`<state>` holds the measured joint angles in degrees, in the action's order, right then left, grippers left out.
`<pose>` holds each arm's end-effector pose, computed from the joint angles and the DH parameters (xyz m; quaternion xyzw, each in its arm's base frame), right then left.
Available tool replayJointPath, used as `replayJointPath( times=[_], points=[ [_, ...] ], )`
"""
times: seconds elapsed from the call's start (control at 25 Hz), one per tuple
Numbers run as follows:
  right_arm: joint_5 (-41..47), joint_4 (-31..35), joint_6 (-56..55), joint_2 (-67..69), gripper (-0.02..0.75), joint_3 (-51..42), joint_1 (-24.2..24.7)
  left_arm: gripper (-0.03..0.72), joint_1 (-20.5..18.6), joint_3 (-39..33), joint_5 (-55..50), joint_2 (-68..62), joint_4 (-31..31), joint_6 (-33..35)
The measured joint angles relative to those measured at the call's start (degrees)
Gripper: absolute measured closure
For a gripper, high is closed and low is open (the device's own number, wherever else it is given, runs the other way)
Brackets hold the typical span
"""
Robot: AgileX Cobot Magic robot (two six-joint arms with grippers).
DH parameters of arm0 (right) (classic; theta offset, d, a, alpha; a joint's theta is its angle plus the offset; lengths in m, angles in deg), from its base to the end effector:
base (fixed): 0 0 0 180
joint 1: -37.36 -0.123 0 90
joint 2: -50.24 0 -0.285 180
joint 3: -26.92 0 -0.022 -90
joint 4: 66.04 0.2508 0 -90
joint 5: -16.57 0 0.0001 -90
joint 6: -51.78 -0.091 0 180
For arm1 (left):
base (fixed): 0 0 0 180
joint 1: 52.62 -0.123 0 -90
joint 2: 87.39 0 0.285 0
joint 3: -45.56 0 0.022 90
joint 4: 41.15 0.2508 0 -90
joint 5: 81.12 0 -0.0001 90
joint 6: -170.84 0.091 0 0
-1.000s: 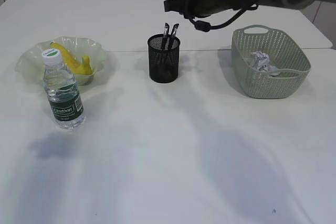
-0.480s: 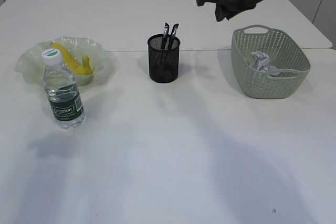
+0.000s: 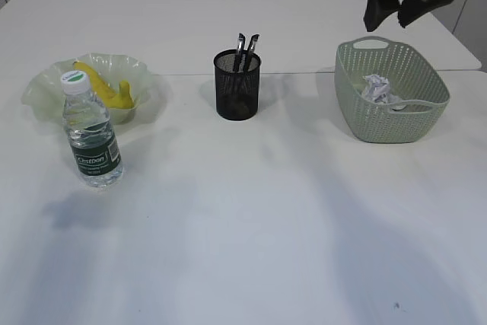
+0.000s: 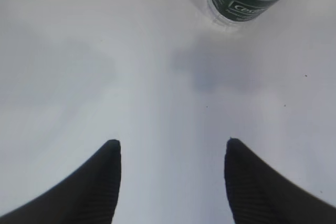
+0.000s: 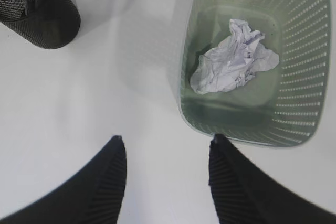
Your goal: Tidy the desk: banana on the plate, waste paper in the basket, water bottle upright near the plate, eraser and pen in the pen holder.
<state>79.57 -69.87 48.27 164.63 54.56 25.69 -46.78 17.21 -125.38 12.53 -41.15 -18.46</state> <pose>0.4052 0.0781 0.3403 -0.0755 0.9619 0.0020 0.2628 0.2362 -0.0242 0.2644 -0.0293 0.9713 -0.0311 0.2340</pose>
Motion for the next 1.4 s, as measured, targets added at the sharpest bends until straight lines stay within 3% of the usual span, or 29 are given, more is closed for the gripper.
replayJointPath(
  times=[0.4, 0.84, 1.2, 1.4],
  points=[
    [-2.4, 9.4, 8.9, -9.2, 0.347, -16.4, 4.9, 0.256, 0.0, 0.0, -2.3, 0.0, 0.3, 0.3],
    [-10.8, 9.6, 12.8, -26.8, 0.347, -38.9, 4.9, 0.256, 0.0, 0.0, -3.9, 2.2, 1.0, 0.3],
    [-15.0, 15.3, 15.9, -36.6, 0.346, -46.8, 4.9, 0.256, 0.0, 0.0, -8.7, 7.8, 1.8, 0.3],
    [-15.0, 15.7, 14.4, -42.2, 0.346, -48.5, 4.9, 0.256, 0.0, 0.0, -10.2, 14.6, 5.6, -2.6]
  ],
)
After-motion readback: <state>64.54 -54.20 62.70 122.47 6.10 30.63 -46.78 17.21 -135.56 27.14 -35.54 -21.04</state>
